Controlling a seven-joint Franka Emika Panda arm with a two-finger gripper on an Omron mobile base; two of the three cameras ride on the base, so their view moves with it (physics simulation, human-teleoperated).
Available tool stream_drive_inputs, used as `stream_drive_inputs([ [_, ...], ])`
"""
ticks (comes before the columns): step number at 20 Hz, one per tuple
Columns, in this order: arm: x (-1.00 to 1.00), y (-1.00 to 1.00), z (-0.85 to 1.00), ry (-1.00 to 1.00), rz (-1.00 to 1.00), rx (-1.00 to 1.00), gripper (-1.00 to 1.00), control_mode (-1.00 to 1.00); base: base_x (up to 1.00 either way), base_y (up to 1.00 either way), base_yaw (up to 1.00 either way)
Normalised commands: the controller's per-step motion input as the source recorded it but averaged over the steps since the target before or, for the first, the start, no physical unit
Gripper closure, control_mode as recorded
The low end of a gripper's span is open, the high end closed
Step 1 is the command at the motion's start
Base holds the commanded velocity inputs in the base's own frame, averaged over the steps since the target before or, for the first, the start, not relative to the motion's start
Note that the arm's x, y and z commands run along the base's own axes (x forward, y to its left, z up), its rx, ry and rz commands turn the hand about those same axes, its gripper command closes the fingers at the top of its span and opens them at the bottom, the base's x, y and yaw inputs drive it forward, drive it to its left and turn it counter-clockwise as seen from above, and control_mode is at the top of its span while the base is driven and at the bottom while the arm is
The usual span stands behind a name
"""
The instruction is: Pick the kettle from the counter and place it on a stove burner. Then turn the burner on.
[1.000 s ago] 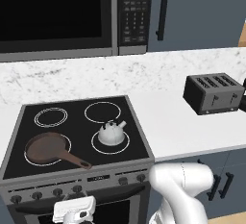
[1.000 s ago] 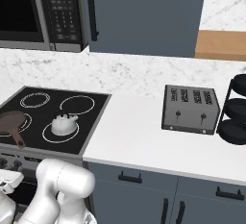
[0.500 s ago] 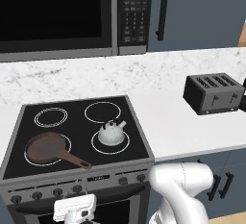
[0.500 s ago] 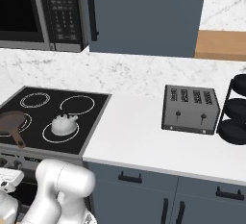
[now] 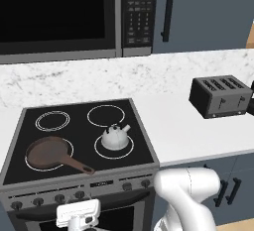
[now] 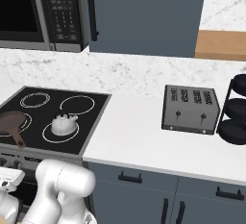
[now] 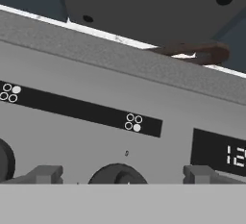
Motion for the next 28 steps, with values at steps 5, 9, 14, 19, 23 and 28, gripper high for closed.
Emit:
stream_drive_inputs([
  [5,0.00,-0.01,-0.08,0.00,0.00,-0.02,-1.00,-1.00,0.00,0.00,0.00],
  [9,0.00,0.00,0.00,0.00,0.00,0.00,-1.00,-1.00,0.00,0.00,0.00],
  [14,0.00,0.00,0.00,0.00,0.00,0.00,1.00,-1.00,0.00,0.00,0.00],
  [19,0.00,0.00,0.00,0.00,0.00,0.00,1.00,-1.00,0.00,0.00,0.00],
  [23,0.00,0.00,0.00,0.00,0.00,0.00,1.00,-1.00,0.00,0.00,0.00],
  [28,0.02,0.10,-0.05,0.04,0.00,-0.13,1.00,-1.00,0.00,0.00,0.00],
])
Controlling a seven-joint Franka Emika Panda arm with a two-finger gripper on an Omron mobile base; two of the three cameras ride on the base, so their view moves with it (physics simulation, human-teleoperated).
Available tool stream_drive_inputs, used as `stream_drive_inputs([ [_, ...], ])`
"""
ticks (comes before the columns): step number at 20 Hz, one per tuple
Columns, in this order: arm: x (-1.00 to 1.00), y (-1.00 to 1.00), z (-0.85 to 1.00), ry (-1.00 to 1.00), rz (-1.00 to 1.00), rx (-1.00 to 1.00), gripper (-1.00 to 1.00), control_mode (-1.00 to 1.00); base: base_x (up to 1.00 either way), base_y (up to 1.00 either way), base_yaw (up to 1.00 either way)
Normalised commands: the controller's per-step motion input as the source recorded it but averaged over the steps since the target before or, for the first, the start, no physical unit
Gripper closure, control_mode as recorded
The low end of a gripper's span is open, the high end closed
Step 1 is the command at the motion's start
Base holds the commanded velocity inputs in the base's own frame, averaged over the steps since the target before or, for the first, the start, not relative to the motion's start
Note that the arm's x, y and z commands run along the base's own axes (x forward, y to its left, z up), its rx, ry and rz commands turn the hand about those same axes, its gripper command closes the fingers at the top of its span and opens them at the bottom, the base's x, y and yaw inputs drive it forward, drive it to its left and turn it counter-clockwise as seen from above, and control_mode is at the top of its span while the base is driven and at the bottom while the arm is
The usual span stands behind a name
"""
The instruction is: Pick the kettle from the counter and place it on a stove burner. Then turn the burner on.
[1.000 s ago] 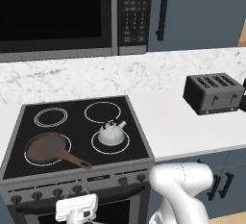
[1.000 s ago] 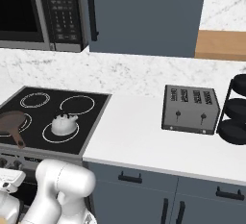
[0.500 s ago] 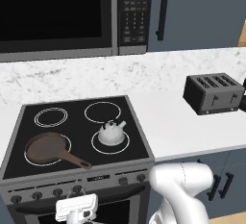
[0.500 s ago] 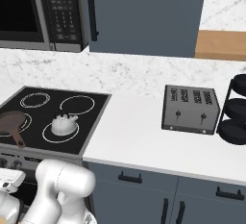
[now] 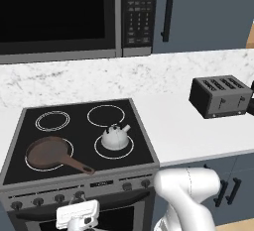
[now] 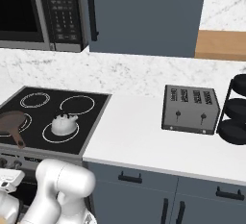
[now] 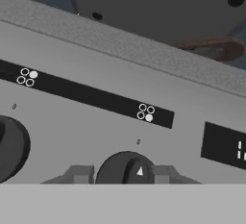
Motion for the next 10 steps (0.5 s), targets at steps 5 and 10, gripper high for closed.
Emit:
stream_drive_inputs([
  [5,0.01,0.31,-0.30,0.15,0.00,-0.37,1.00,-1.00,0.00,0.00,0.00],
  [10,0.05,0.39,-0.46,0.24,0.02,-0.45,1.00,-1.00,0.00,0.00,0.00],
])
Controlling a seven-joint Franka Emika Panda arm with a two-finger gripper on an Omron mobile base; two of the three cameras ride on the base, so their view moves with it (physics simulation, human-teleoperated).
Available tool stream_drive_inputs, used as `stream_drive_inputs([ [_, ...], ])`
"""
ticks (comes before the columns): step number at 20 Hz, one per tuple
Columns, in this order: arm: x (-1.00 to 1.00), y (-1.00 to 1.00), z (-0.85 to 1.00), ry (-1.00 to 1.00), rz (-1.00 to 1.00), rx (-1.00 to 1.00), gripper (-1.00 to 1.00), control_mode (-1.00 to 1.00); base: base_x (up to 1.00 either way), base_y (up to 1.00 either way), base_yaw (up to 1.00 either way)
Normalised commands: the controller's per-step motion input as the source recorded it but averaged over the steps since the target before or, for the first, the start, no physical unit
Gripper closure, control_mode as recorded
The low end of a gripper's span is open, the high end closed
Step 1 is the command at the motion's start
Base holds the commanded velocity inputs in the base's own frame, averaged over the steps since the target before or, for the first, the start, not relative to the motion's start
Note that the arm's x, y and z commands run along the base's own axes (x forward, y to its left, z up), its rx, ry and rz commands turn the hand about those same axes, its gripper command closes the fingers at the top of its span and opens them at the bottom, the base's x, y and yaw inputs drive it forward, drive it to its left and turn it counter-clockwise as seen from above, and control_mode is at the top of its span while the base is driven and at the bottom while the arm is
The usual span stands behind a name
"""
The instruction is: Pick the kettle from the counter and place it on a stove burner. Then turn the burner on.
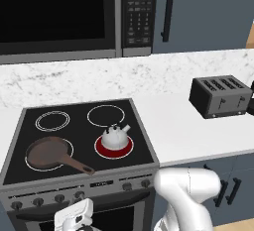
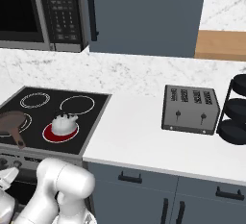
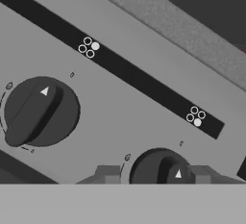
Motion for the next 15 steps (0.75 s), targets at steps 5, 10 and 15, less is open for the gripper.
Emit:
stream_drive_inputs([
  [5,0.08,0.43,-0.50,0.33,0.03,-0.50,1.00,-1.00,0.00,0.00,0.00],
  [10,0.14,0.43,-0.18,0.35,0.03,-0.44,1.00,-1.00,0.00,0.00,0.00],
  [15,0.08,0.30,0.00,0.17,0.00,-0.24,1.00,-1.00,0.00,0.00,0.00],
])
